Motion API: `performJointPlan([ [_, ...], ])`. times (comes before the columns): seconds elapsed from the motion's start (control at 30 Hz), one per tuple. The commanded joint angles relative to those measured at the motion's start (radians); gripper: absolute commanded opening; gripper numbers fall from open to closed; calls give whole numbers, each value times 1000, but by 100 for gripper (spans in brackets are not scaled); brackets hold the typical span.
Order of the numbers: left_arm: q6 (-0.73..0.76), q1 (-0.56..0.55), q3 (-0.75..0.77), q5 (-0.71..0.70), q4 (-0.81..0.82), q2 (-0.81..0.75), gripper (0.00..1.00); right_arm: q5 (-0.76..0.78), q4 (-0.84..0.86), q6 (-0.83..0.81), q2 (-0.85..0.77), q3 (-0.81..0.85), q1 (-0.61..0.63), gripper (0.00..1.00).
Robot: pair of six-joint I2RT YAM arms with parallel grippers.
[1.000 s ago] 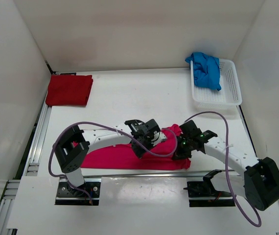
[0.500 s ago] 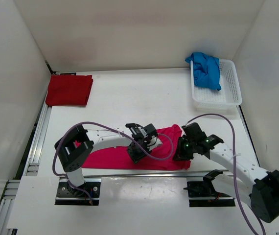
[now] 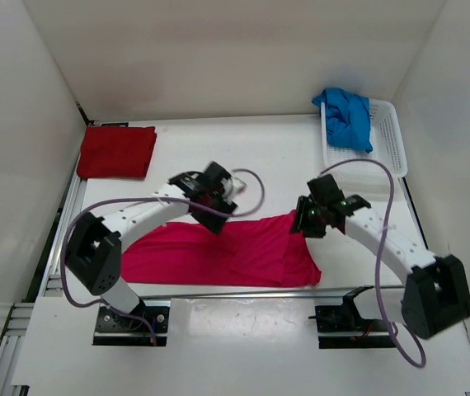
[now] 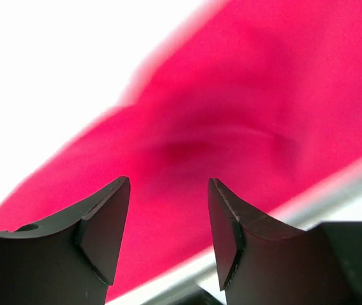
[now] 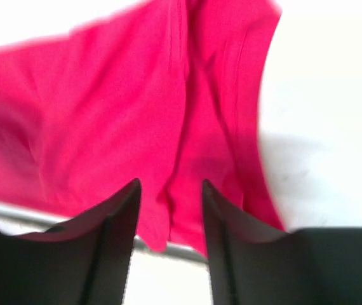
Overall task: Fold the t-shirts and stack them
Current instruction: Fold the other side of the tshirt into a rectangle, then rotate the tshirt 90 degrees
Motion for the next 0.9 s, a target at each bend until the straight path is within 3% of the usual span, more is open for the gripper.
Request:
performJointPlan([
  [0.0, -1, 185, -45, -204, 46, -63, 64, 55, 15, -54, 123, 138, -47, 51],
  [0.13, -1, 435, -137, -370, 107, -101, 64, 77, 24, -54, 271, 222, -81, 55],
  [0.3, -1, 732, -259, -442, 203, -83, 64, 68, 33, -54, 440, 297, -113, 55],
  [0.4, -1, 843, -289, -442, 238, -39, 64, 58, 24, -54, 543, 332, -133, 51],
  [0.53, -1, 909, -339, -442, 259, 29, 62, 46, -2, -54, 652, 389, -155, 39],
  [0.67, -1, 934, -361, -442, 282, 72, 62, 37, -39, -74, 738, 503, -155, 13],
  [0.83, -1, 984, -352, -433, 292, 81, 62, 16, -135, -85, 948, 849, -155, 7],
  [0.87, -1, 1004, -342, -433, 292, 81, 62, 15, -161, -85, 1012, 994, -155, 7],
])
